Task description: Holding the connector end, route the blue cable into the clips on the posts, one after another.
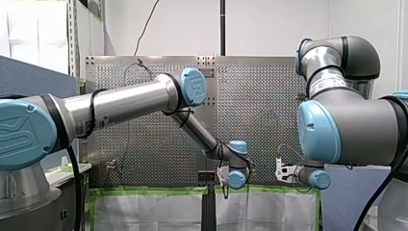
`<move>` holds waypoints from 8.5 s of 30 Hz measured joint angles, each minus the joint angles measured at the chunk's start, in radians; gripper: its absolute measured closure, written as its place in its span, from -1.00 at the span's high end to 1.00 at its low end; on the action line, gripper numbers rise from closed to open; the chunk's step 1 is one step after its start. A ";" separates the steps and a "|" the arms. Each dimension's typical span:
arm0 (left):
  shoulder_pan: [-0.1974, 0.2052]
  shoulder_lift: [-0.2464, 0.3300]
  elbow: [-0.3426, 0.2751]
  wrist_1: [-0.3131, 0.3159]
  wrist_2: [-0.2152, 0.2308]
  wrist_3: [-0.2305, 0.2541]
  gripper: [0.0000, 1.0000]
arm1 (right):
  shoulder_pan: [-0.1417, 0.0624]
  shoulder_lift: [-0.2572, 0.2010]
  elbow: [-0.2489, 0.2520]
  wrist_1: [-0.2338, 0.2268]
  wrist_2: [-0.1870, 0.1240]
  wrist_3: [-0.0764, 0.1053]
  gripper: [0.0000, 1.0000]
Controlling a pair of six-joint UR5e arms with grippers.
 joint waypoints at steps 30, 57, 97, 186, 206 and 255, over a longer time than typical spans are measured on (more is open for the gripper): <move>0.007 -0.057 0.102 -0.068 -0.013 -0.003 -1.00 | 0.009 0.001 -0.027 0.012 -0.033 0.005 -1.00; 0.068 -0.110 0.228 -0.089 0.071 -0.044 -1.00 | 0.011 0.037 -0.131 0.094 -0.013 0.005 -1.00; 0.129 -0.110 0.271 -0.136 0.094 -0.012 -0.68 | 0.018 0.079 -0.331 0.172 -0.028 0.019 -1.00; -0.013 0.031 0.083 -0.363 0.085 0.066 1.00 | 0.005 0.080 -0.331 0.229 -0.055 0.012 -1.00; -0.017 0.032 0.083 -0.347 0.077 0.070 1.00 | 0.004 0.079 -0.334 0.229 -0.058 0.014 -1.00; -0.052 0.317 -0.167 -0.208 0.009 0.023 1.00 | 0.001 0.079 -0.343 0.235 -0.068 0.014 -1.00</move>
